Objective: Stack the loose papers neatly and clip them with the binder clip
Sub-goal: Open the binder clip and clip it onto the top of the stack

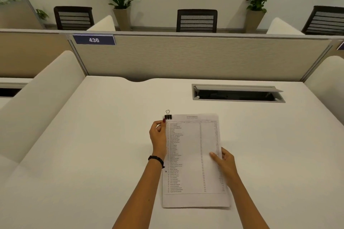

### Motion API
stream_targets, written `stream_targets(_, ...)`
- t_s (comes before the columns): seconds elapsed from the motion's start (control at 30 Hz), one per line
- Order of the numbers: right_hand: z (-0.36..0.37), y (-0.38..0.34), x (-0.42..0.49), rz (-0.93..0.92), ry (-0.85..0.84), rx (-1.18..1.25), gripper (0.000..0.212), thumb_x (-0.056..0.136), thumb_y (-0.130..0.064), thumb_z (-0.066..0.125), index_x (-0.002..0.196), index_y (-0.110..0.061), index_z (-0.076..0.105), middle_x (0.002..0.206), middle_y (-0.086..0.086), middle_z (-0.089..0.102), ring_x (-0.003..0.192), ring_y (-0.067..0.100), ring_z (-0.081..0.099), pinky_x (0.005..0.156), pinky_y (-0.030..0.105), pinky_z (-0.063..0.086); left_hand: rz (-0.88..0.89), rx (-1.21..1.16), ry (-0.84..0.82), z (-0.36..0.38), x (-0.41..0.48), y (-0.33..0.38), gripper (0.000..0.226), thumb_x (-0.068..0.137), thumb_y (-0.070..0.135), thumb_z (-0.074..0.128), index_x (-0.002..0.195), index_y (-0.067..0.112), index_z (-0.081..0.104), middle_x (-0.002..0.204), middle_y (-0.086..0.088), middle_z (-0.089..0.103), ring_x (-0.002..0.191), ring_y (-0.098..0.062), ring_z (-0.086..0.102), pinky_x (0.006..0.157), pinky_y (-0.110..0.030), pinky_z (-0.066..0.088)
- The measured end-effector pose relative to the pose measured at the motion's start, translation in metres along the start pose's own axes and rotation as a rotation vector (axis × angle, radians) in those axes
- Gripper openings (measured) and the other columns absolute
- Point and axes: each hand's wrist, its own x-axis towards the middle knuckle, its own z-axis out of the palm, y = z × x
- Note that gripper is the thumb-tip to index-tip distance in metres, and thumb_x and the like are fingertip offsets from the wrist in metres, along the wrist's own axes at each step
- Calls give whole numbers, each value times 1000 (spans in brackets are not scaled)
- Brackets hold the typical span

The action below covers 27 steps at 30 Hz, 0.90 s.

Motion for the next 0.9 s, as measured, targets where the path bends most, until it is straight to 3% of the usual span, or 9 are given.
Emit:
stream_targets(0.13,1,-6,-2,-24,42,15,25,82,-15,66,106,-8,63,103,9,70,82,26,71,69,39,59,-14,201,-148,-9,-9,-17,22,91,37,52,94,16,55,90,-7,70,76,-20,67,66,-31,55)
stream_targets(0.27,4,-14,0,-63,115,35,25,83,-14,66,108,-8,63,103,8,69,85,26,69,67,33,60,-21,378,-246,-20,-26,-38,20,93,37,49,105,23,55,101,3,66,91,-17,65,81,-34,55)
stream_targets(0.33,6,-16,2,-76,148,38,28,84,-14,64,111,-7,61,104,9,68,88,26,68,67,30,60,-5,421,-263,-24,-34,-45,21,95,33,46,111,22,53,105,6,62,94,-12,61,80,-25,51)
stream_targets(0.43,7,-16,8,-74,195,39,31,86,-15,62,115,-6,58,111,11,66,92,29,66,75,38,58,38,468,-224,-29,-43,-50,25,96,26,46,118,15,53,106,8,59,97,-10,57,73,-9,43)
stream_targets(0.57,10,-15,16,-51,209,26,31,87,-15,60,117,-6,57,116,13,64,95,31,65,82,43,55,76,456,-124,-35,-47,-53,23,95,15,48,116,10,56,105,7,57,91,-4,54,66,2,43)
stream_targets(0.9,30,2,30,47,104,-80,31,90,-10,54,121,-7,55,121,11,61,101,25,61,87,37,51,128,370,-4,-44,-27,-53,27,95,14,48,120,8,56,112,3,61,98,-8,59,70,1,45)
